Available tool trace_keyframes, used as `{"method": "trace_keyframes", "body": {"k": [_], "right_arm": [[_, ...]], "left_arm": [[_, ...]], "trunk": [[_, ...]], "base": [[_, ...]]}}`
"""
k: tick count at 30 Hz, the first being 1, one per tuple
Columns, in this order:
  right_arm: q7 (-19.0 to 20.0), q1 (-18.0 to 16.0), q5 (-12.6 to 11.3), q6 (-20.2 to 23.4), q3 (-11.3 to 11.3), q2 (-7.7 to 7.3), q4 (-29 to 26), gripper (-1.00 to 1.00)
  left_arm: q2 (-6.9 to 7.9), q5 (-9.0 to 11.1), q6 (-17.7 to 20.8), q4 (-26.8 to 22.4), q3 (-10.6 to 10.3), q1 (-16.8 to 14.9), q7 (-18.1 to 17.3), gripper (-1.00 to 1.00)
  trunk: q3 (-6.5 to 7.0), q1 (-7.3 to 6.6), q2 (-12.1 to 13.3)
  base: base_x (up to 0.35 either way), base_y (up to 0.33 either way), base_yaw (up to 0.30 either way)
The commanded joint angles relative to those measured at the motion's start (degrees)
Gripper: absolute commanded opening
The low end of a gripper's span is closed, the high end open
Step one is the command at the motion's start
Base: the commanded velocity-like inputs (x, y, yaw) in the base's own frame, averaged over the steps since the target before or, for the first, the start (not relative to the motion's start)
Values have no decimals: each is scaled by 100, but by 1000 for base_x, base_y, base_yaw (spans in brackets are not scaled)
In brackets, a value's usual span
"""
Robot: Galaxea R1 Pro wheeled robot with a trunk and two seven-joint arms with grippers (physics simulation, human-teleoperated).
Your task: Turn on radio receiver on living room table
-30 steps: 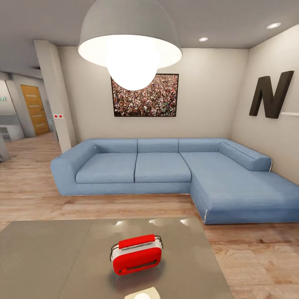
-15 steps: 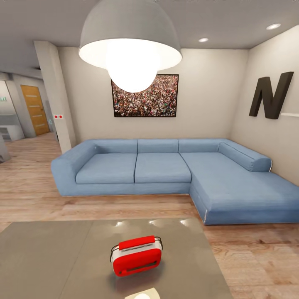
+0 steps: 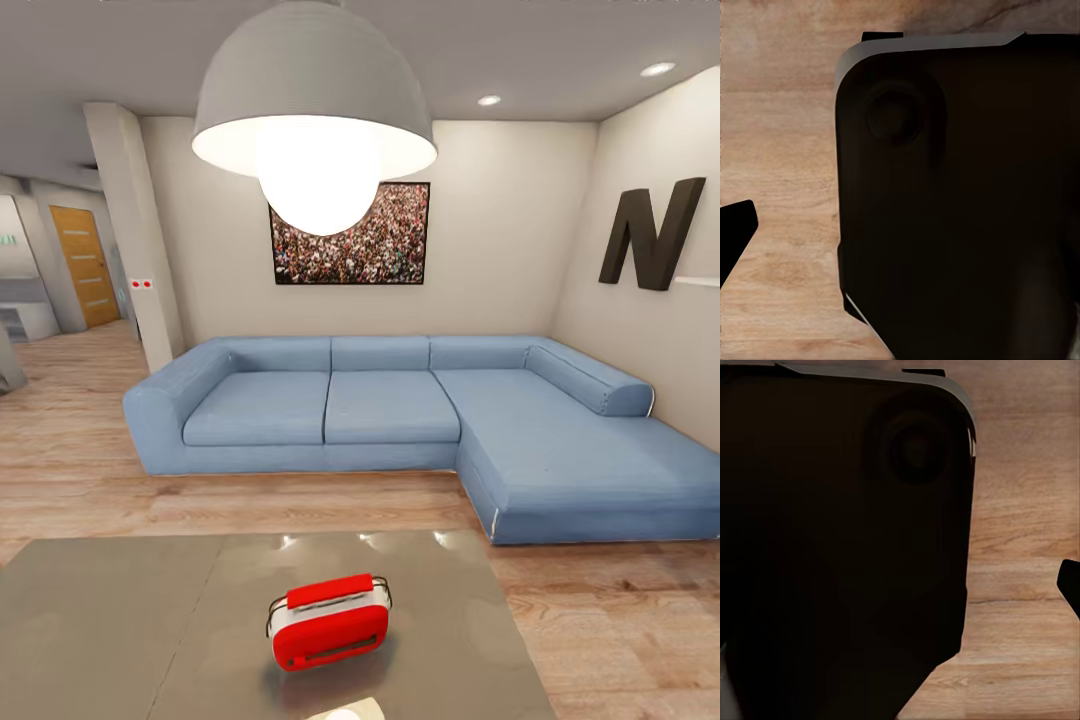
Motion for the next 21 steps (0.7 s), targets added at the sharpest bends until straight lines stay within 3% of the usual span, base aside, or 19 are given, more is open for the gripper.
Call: {"method": "trace_keyframes", "body": {"k": [1,21], "right_arm": [[-2,0,-3,0,-2,0,0,100],[-14,0,17,-26,-3,-5,0,100]], "left_arm": [[0,-2,0,0,-1,0,0,100],[-9,-8,0,0,3,0,53,100]], "trunk": [[1,-1,1],[-102,-1,1]], "base": [[0,0,0],[0,0,0]]}}
